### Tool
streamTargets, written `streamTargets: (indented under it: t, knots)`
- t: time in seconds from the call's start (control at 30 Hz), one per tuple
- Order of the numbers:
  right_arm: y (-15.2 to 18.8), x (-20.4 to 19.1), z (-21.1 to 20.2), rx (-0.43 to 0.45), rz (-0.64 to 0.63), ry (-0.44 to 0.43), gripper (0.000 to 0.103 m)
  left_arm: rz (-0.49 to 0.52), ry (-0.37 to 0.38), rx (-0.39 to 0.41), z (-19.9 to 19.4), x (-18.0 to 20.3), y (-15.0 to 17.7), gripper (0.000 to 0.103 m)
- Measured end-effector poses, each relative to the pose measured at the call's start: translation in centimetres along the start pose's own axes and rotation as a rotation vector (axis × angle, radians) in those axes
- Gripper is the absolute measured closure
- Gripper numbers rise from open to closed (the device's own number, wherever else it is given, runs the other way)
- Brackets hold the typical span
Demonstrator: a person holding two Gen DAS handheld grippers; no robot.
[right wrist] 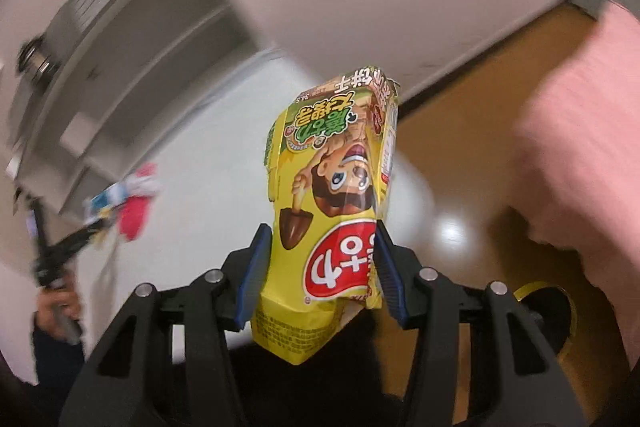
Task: Collect trash
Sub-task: 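Carry both items over the black bin and open both tools to drop them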
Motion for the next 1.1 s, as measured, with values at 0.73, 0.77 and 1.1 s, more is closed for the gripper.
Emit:
streamTargets:
  t: [0.73,0.77,1.1]
  knots:
    - [22.5,35.6,-9.6,0.001,0.594,0.387,0.053,0.855,0.869,-0.109,-3.5,59.5,12.7,0.091]
    - [23.3,36.5,-8.9,-0.024,0.605,0.383,0.053,0.876,0.864,-0.12,-3.1,60.4,13.5,0.091]
    - [24.6,40.3,-4.4,-0.125,0.624,0.328,0.053,0.983,0.789,-0.204,2.4,65.7,16.3,0.091]
Point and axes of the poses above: each gripper's, at about its wrist camera, not at the fingertips, and z roughly the way its jaws point, x to its right, y to its underside, the point moved 3 cm from there along z, roughly the way its jaws point, and after that the axes turned 5 degrees about -y, right-handed, at the moved point
